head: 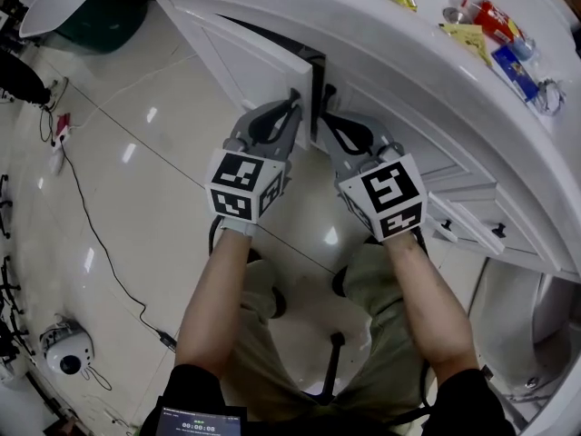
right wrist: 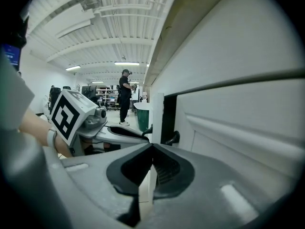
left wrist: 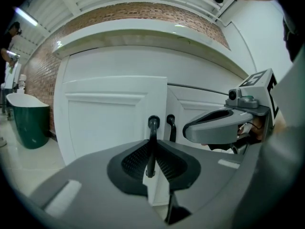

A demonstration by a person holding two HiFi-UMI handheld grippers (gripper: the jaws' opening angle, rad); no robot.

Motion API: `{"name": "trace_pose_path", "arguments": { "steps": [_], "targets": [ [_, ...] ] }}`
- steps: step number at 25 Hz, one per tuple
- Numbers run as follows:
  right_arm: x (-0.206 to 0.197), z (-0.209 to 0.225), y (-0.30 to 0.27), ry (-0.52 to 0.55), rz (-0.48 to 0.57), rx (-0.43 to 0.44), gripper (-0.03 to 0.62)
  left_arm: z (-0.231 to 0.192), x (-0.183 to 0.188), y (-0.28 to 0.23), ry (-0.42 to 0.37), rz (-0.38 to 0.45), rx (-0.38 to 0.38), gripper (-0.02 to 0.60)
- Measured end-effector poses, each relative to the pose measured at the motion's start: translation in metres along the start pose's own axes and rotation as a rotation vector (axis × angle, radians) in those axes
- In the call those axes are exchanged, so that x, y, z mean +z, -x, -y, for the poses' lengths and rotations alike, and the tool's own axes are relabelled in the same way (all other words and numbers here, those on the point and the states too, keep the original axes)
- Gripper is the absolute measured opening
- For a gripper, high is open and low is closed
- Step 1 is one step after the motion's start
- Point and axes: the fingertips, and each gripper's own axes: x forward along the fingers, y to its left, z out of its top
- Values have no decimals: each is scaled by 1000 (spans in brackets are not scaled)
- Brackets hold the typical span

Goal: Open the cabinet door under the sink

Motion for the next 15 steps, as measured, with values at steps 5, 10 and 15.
{"name": "trace_pose_path", "arguments": {
  "steps": [5,10,15],
  "targets": [
    [15,-4,-6,-61,35,5,-9,0,-2,5,-12,-31,-12,60],
    [31,4,1,-99,81,10,-9,-2,-2,10,-12,-30,-23,60],
    [26,13,4,-100,73,0,-9,-4,-4,18,-19,-28,-25,60]
  ]
}}
